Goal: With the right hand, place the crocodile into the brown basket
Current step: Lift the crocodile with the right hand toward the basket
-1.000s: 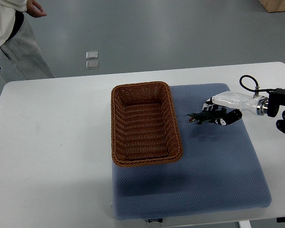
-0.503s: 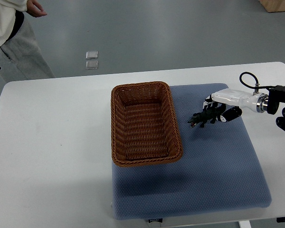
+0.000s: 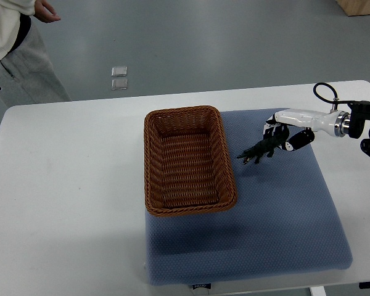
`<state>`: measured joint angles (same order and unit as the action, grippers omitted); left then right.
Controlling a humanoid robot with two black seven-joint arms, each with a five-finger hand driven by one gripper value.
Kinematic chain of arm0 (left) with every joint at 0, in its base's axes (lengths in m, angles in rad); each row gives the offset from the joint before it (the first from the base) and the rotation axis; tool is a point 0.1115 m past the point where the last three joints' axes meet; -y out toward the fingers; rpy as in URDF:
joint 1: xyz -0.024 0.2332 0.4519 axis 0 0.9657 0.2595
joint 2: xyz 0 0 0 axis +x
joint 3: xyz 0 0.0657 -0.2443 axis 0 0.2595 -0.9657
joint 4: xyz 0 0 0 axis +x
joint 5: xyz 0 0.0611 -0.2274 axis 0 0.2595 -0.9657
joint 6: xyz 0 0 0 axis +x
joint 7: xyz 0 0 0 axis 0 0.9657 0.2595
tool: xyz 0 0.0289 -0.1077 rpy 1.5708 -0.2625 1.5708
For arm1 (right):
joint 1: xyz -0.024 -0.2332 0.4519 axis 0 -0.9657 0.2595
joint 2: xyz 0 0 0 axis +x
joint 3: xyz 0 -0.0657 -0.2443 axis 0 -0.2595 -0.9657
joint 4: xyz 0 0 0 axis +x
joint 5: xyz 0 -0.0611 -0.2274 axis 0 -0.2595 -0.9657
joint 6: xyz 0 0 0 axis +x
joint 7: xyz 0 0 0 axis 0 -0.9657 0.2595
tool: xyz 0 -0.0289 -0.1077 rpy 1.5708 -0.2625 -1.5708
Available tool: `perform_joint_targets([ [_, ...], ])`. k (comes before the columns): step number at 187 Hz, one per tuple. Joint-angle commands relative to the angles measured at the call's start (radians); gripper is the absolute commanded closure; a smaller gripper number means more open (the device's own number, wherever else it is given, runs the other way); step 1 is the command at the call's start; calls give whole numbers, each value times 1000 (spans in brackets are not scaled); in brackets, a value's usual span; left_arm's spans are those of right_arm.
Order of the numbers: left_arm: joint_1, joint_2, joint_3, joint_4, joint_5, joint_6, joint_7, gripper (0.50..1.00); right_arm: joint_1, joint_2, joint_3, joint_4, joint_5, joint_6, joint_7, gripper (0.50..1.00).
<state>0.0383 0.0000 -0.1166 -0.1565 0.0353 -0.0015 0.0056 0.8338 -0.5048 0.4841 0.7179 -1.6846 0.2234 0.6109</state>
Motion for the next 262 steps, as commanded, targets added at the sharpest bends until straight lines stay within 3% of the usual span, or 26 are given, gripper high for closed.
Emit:
perform_joint_targets([
  [1, 0, 0, 0, 0, 0, 0, 1, 500, 1, 2, 2, 0, 2, 5, 0, 942],
  [143, 0, 0, 0, 0, 0, 0, 1, 500, -1, 17, -1, -2, 3, 8, 0, 936],
  [262, 0, 0, 0, 0, 0, 0, 1, 500, 2, 11, 5, -32, 171, 151, 0, 936],
])
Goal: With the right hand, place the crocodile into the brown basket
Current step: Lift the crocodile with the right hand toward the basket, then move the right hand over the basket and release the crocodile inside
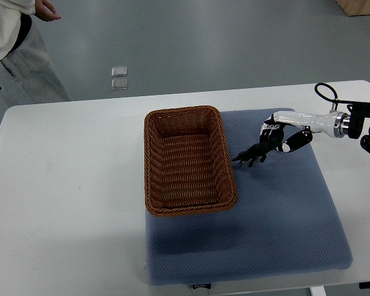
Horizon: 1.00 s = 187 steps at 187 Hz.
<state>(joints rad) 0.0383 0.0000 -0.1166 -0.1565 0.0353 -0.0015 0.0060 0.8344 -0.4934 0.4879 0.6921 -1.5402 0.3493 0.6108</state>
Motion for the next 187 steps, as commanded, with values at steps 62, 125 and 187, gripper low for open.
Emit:
perform_joint_targets([
  [62, 0, 0, 0, 0, 0, 0, 0, 500, 3, 3, 66, -36, 46, 102, 0, 936],
  [125, 0, 0, 0, 0, 0, 0, -1, 500, 51, 22, 107, -89, 104, 171, 0, 936],
  [187, 0, 0, 0, 0, 0, 0, 0, 500, 146, 22, 109, -89, 203, 231, 0, 936],
])
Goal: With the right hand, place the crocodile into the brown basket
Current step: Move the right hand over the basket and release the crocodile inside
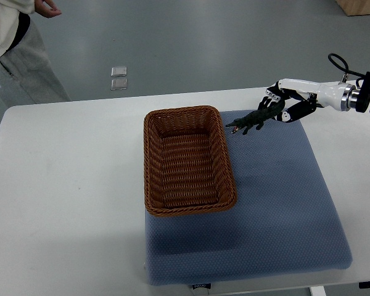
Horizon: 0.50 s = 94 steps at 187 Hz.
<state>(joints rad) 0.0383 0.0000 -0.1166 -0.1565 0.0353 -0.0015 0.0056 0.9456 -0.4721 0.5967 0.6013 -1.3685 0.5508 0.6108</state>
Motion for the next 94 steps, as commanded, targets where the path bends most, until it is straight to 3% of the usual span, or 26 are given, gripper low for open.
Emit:
perform_joint_targets([
  [1, 0, 0, 0, 0, 0, 0, 1, 500, 38, 3, -1, 3, 32, 34, 0, 936],
  [94, 0, 0, 0, 0, 0, 0, 1, 500, 79, 221, -3, 67, 43, 21, -103, 932],
])
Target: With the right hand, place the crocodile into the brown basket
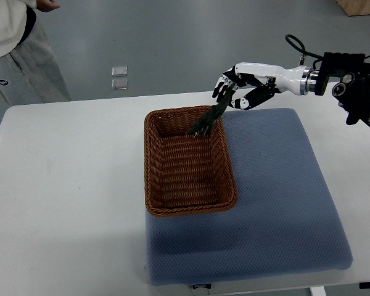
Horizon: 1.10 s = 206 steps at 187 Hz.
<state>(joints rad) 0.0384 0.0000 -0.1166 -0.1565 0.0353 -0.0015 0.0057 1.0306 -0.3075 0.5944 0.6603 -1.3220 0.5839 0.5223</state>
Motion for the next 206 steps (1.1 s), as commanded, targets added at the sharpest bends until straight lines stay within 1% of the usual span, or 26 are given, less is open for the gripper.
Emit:
perform_joint_targets([
  [1, 0, 0, 0, 0, 0, 0, 0, 500, -7, 62, -1, 10, -5, -12, -15, 932],
  [15, 0, 0, 0, 0, 0, 0, 0, 500, -17, 93, -5, 30, -14, -18, -18, 932],
  [33, 0, 0, 0, 0, 0, 0, 0, 500, -24, 91, -1, 28, -14, -41, -28, 924],
  [57, 0, 0, 0, 0, 0, 0, -1, 500, -15, 77, 5, 25, -11, -58, -28, 891],
  [66, 0, 0, 0, 0, 0, 0, 0, 500, -12, 71, 18, 25, -6, -55, -30, 859],
  [78, 0, 0, 0, 0, 0, 0, 0, 500, -3, 65, 33, 24, -3, -50, -30, 852],
  [82, 0, 0, 0, 0, 0, 0, -1, 500, -1, 64, 38, 24, 0, -47, -30, 842],
  [96, 0, 0, 0, 0, 0, 0, 0, 500, -3, 57, 42, 24, 7, -56, -30, 793],
  [103, 0, 0, 0, 0, 0, 0, 0, 500, -7, 56, 51, 24, 20, -59, -30, 742],
  [106, 0, 0, 0, 0, 0, 0, 0, 500, -9, 56, 55, 25, 24, -59, -28, 732],
  [109, 0, 0, 0, 0, 0, 0, 0, 500, -14, 54, 61, 25, 35, -61, -28, 703],
  [110, 0, 0, 0, 0, 0, 0, 0, 500, -14, 54, 61, 25, 35, -61, -28, 703],
  [111, 0, 0, 0, 0, 0, 0, 0, 500, -15, 53, 64, 25, 41, -62, -28, 689],
  [112, 0, 0, 0, 0, 0, 0, 0, 500, -15, 53, 64, 25, 41, -62, -28, 689],
  [113, 0, 0, 0, 0, 0, 0, 0, 500, -17, 51, 68, 24, 47, -62, -28, 671],
  [114, 0, 0, 0, 0, 0, 0, 0, 500, -17, 51, 68, 24, 47, -62, -28, 671],
  [115, 0, 0, 0, 0, 0, 0, 0, 500, -20, 50, 73, 24, 55, -64, -28, 650],
  [117, 0, 0, 0, 0, 0, 0, 0, 500, -20, 50, 73, 24, 55, -64, -28, 650],
  [118, 0, 0, 0, 0, 0, 0, 0, 500, -24, 47, 76, 24, 61, -65, -28, 634],
  [119, 0, 0, 0, 0, 0, 0, 0, 500, -24, 47, 76, 24, 61, -65, -28, 634],
  [120, 0, 0, 0, 0, 0, 0, 0, 500, -29, 44, 79, 24, 70, -67, -28, 616],
  [124, 0, 0, 0, 0, 0, 0, 0, 500, -40, 38, 87, 24, 87, -70, -28, 595],
  [151, 0, 0, 0, 0, 0, 0, 0, 500, -84, -5, 93, 21, 171, -88, -30, 587],
  [172, 0, 0, 0, 0, 0, 0, 0, 500, -104, -18, 91, -21, 257, -99, -41, 587],
  [188, 0, 0, 0, 0, 0, 0, 0, 500, -115, -30, 90, -77, 374, -85, -94, 587],
  [206, 0, 0, 0, 0, 0, 0, 0, 500, -129, -30, 90, -142, 555, -84, -199, 587],
])
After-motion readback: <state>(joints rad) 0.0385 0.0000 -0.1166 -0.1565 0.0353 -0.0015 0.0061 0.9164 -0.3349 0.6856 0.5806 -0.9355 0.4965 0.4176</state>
